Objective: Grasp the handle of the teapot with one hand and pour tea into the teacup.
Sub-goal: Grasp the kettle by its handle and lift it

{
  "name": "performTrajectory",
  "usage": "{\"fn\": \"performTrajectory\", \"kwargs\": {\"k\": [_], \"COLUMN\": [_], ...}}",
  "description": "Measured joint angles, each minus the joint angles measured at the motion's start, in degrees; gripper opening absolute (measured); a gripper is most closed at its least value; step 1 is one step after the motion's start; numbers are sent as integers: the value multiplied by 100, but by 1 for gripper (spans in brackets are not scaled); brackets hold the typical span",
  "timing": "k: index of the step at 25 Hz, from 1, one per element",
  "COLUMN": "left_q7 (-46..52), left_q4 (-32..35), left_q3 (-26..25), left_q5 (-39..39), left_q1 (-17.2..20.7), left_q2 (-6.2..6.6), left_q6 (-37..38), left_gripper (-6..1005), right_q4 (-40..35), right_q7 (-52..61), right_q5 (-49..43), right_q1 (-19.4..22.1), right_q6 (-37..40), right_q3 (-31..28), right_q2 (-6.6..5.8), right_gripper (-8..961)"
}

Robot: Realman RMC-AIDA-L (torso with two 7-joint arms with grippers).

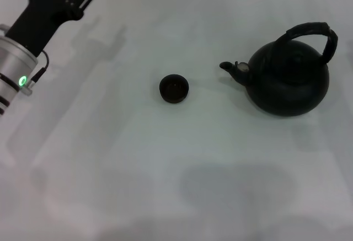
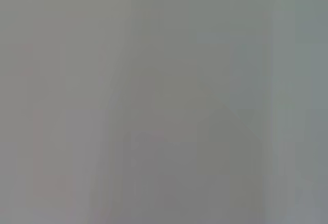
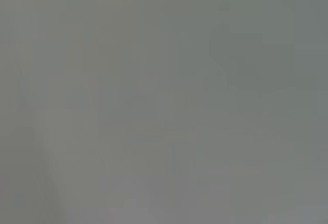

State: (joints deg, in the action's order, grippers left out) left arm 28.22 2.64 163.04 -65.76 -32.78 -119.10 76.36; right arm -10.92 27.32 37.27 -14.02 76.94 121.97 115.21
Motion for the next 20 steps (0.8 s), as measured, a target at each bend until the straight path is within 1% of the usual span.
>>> {"fn": "performTrajectory", "kwargs": {"k": [3, 6, 8, 10, 14, 16, 20], "left_q7": [-619, -824, -850, -850, -844, -836, -831], "left_q4": [397, 555, 575, 580, 565, 553, 557], "left_q3": [-3, -6, -9, -9, -9, -9, -9], "left_q5": [-677, -1246, -1569, -1671, -1702, -1705, -1710], "left_q1": [153, 229, 276, 303, 334, 338, 336], "left_q2": [-12, -21, -23, -23, -12, -10, -2], "left_q6": [-258, -462, -562, -599, -601, -601, -615], "left_gripper": [716, 717, 717, 717, 717, 716, 716], "right_q4": [33, 55, 86, 216, 837, 1072, 1157], "right_q7": [0, 33, 205, 490, 1167, 1339, 1379], "right_q5": [-6, -86, -231, -368, -763, -1086, -1656], "right_q1": [-42, -47, 19, 93, 168, 175, 156], "right_q6": [10, 32, 178, 484, 1382, 1574, 1511], "right_q3": [288, 403, 431, 433, 433, 432, 432], "right_q2": [-21, -23, -30, -43, -53, -56, -61], "right_gripper": [872, 872, 872, 873, 863, 855, 841]}}
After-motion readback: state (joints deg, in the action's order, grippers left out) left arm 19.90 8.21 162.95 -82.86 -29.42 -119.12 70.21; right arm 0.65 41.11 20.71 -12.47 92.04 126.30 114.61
